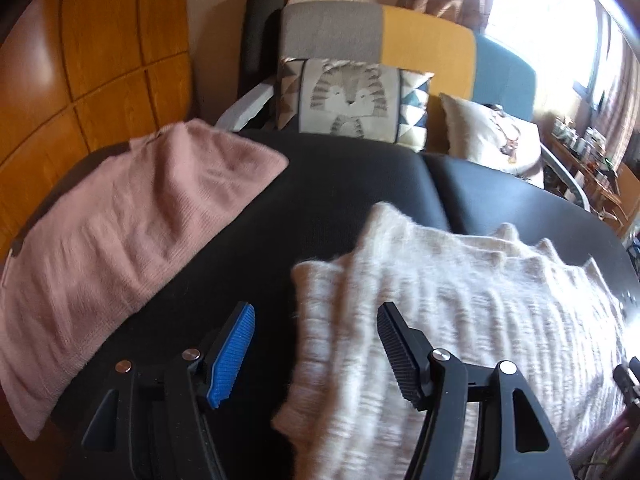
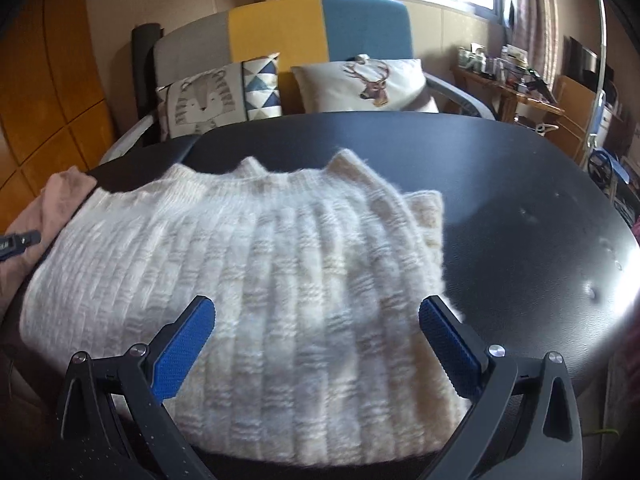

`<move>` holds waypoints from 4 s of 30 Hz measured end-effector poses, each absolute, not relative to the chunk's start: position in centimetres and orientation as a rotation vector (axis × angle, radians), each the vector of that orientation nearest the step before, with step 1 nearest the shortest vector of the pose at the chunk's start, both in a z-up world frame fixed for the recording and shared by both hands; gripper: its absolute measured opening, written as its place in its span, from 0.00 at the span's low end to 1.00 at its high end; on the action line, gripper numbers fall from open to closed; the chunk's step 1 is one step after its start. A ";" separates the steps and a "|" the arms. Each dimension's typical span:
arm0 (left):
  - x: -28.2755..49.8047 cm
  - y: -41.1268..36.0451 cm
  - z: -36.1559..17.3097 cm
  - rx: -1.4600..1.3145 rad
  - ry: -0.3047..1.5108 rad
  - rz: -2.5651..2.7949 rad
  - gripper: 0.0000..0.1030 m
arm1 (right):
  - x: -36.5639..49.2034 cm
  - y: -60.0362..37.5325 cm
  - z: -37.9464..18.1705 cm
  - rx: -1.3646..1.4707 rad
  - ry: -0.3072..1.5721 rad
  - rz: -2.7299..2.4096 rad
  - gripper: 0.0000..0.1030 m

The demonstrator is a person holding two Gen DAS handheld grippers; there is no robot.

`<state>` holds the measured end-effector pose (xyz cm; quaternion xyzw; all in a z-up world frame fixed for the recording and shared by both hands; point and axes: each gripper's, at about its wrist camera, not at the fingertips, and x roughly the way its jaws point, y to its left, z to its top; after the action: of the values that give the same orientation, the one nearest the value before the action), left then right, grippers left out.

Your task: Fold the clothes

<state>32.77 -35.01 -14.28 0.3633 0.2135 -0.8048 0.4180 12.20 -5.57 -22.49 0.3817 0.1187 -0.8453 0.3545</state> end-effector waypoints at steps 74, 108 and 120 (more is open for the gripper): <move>24.6 -23.7 -15.8 1.107 0.401 -2.265 0.76 | 12.5 -5.5 -25.2 1.088 0.370 -2.190 1.00; 26.3 -24.7 -16.2 1.097 0.452 -2.226 0.76 | 13.4 -5.0 -25.5 1.058 0.374 -2.210 1.00; 26.3 -24.6 -16.4 1.101 0.447 -2.225 0.76 | 13.3 -4.9 -25.4 1.060 0.376 -2.209 1.00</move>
<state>26.30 -24.60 -16.37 0.4159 0.1688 -0.8401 0.3046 13.27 -4.95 -25.44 0.4044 0.1434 -0.8426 0.3253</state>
